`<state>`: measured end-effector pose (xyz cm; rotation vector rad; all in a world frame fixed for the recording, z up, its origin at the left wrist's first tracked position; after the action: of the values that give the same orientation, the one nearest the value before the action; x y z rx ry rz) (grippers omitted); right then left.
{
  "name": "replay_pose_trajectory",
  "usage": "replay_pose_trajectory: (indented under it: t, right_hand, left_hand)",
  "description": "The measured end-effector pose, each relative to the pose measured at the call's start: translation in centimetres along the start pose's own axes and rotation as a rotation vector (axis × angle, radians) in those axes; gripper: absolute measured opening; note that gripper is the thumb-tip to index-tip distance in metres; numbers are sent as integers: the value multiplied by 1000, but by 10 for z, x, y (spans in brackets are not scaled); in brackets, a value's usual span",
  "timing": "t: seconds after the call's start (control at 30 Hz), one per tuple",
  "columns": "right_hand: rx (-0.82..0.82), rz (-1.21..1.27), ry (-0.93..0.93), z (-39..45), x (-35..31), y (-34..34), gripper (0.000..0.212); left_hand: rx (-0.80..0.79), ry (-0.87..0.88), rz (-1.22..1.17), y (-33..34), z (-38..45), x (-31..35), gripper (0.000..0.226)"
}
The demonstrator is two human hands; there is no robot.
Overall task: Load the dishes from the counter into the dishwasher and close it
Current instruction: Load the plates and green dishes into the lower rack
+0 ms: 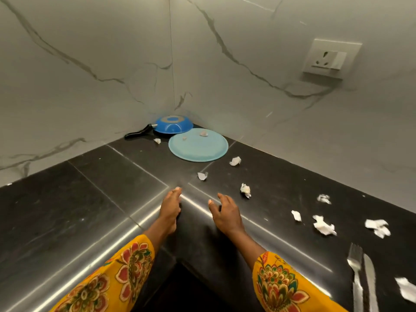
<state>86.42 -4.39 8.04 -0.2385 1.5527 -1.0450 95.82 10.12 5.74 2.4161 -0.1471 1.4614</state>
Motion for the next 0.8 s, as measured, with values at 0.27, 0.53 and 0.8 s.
replay_pose_trajectory:
  t: [0.27, 0.53, 0.8]
  right_hand:
    - [-45, 33, 8, 112, 18, 16, 58]
    - [-76, 92, 1, 196, 35, 22, 64]
    - [0, 104, 11, 240, 46, 25, 70]
  left_hand:
    - [43, -30, 17, 22, 90, 33, 22]
    - [117, 45, 269, 37, 173, 71, 40]
    - [392, 120, 559, 40, 232, 107, 79]
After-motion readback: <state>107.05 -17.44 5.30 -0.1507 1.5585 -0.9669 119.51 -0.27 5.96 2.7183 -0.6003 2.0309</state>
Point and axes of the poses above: each hand's wrist, its own z-axis towards the middle knuckle, its own y-axis out of the palm, x = y × z, the point moved 9 cm from there along z, towards the middle knuckle, and after that the axes turned 6 degrees about -y, right-handed, at the moved point
